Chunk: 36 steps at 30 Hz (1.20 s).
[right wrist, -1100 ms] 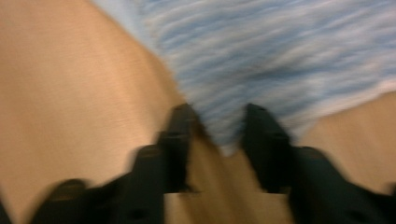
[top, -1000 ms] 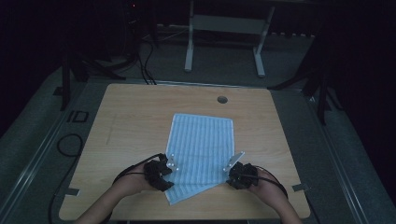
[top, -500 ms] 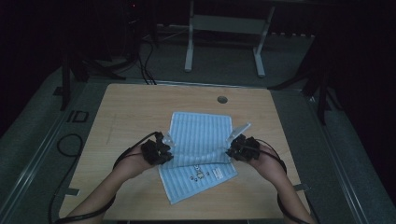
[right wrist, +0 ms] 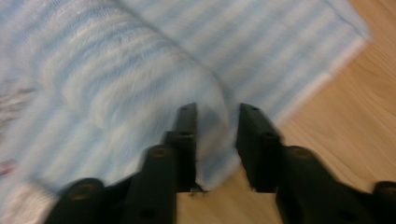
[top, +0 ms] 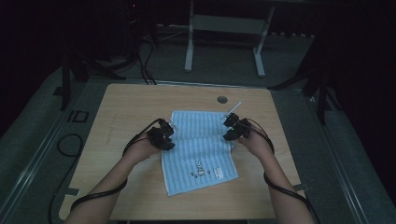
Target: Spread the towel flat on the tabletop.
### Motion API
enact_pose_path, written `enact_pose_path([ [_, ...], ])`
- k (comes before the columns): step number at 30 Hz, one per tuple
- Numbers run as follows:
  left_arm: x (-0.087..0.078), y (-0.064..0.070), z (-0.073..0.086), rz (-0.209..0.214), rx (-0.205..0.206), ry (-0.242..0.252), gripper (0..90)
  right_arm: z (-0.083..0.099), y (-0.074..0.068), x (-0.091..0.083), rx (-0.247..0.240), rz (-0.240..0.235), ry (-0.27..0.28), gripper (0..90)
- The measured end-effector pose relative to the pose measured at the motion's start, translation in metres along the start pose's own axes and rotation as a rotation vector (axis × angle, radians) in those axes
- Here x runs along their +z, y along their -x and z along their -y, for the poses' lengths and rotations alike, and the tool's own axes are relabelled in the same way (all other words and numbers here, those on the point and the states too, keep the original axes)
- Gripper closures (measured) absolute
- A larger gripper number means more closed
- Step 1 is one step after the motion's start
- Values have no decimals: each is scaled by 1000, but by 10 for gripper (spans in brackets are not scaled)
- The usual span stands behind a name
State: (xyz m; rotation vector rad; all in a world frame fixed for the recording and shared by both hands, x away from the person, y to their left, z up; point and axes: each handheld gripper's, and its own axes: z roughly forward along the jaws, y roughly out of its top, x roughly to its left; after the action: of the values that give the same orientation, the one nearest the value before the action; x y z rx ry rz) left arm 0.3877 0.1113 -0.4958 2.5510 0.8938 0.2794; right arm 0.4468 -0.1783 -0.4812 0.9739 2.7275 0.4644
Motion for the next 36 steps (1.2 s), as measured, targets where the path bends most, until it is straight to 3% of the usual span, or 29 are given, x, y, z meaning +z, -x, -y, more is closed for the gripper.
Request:
enact_pose_path([
  [2,-7,9,4,0,27,4,578,5,2,-4,27,-30,16,605],
  [4,-14,20,10,13,48,13,520,10,-1,-12,16,-38,40,589],
  [8,-19,43,25,77,88,15,504,27,-21,-26,-11,-67,72,577],
  [10,-19,56,34,70,119,1,501,37,-35,-23,-40,-85,65,577],
  [13,-23,67,43,97,112,18,477,49,-48,-13,-72,-73,37,577],
  [15,-26,74,48,113,95,41,476,55,-52,-7,-80,-81,27,579],
  [17,-27,77,49,121,103,42,477,58,-52,-4,-83,-80,21,586],
  [21,-19,93,54,146,142,17,501,67,-54,9,-79,-77,-6,683],
  [23,-15,95,55,144,144,6,504,69,-56,11,-82,-78,-18,710],
  [24,-9,97,57,153,140,-10,504,71,-56,11,-80,-85,1,736],
  [25,-6,98,57,144,142,-22,505,75,-59,10,-82,-90,-6,806],
  [27,-1,101,58,142,157,-42,549,80,-63,8,-84,-87,3,859],
  [30,0,104,58,130,172,-33,614,85,-68,6,-95,-85,8,869],
  [31,0,105,58,126,173,-32,770,89,-71,3,-107,-79,4,870],
  [32,0,105,57,117,172,-32,833,91,-73,2,-110,-81,2,871],
  [35,-6,112,57,137,202,-40,861,98,-79,-9,-109,-82,16,871],
  [36,-8,114,57,151,207,-42,861,106,-86,-24,-111,-83,39,871],
])
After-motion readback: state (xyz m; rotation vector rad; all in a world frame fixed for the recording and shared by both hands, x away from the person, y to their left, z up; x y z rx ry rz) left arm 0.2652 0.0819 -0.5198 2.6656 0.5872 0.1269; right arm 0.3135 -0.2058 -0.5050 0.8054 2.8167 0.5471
